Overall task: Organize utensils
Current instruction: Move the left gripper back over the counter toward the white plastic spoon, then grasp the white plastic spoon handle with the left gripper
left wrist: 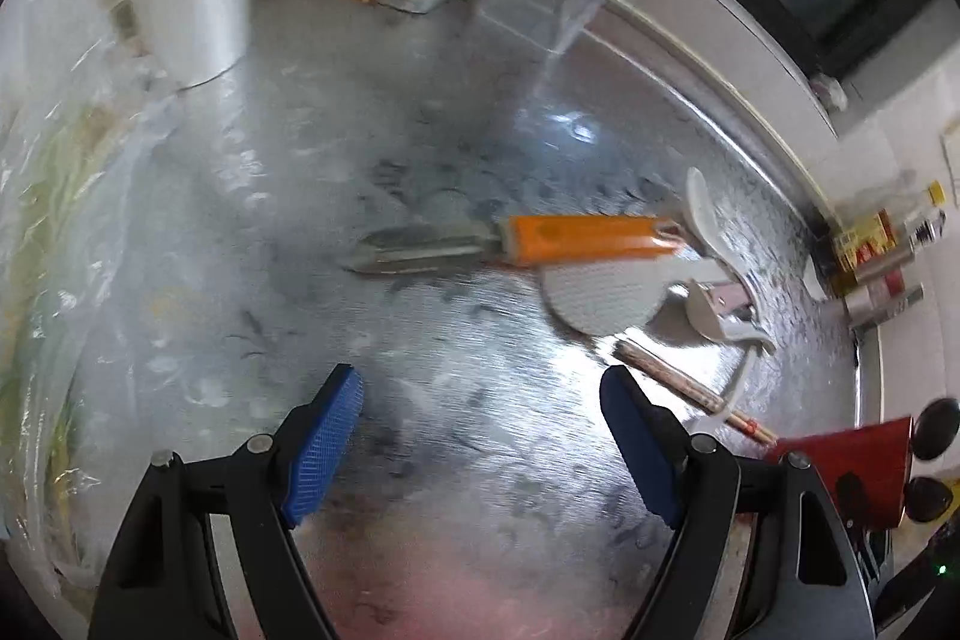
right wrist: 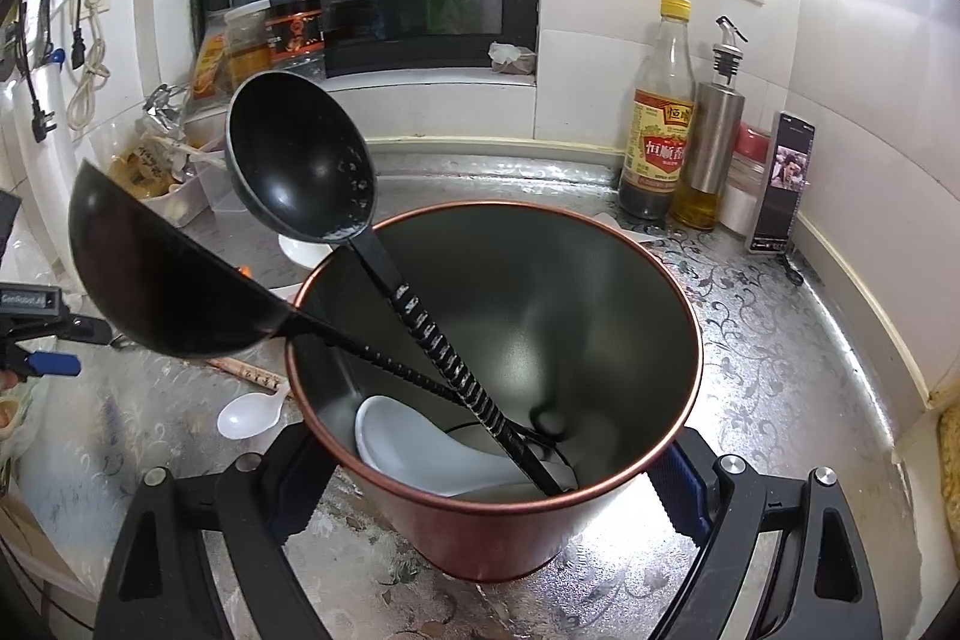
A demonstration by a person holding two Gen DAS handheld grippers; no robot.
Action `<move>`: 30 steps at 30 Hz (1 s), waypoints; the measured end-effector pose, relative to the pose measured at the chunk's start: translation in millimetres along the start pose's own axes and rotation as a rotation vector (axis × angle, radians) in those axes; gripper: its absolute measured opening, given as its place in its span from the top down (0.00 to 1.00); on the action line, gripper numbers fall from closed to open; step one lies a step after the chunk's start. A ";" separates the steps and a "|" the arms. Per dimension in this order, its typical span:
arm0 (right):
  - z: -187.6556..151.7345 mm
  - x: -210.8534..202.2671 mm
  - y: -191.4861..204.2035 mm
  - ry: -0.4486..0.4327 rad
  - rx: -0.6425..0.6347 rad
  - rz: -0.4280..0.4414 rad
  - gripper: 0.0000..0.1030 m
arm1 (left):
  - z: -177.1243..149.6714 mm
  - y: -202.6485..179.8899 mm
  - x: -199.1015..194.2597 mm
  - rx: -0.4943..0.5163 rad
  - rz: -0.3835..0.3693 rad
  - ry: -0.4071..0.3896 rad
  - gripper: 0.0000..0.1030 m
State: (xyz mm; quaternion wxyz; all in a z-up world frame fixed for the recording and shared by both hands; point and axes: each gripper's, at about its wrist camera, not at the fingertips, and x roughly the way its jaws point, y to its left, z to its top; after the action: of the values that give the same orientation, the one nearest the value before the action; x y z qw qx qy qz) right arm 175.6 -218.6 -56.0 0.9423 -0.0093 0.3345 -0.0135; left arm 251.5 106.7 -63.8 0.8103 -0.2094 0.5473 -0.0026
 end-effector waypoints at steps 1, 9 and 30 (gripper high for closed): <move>0.2 0.5 -1.2 0.000 -0.002 0.003 0.11 | -0.8 -7.8 0.8 0.021 -0.005 0.004 0.20; 2.0 2.5 -13.0 0.005 0.001 -0.004 0.11 | -16.1 -74.8 15.3 0.187 -0.045 0.047 0.21; -2.1 -0.1 -23.3 -0.023 -0.021 0.035 0.11 | -50.3 -121.2 63.3 0.154 -0.092 0.167 0.93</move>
State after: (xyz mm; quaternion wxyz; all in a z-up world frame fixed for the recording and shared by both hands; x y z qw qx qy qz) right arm 173.7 -241.9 -57.0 0.9460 -0.0134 0.3239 0.0068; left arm 259.5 -35.5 -94.2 0.7747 -0.1704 0.6009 -0.0990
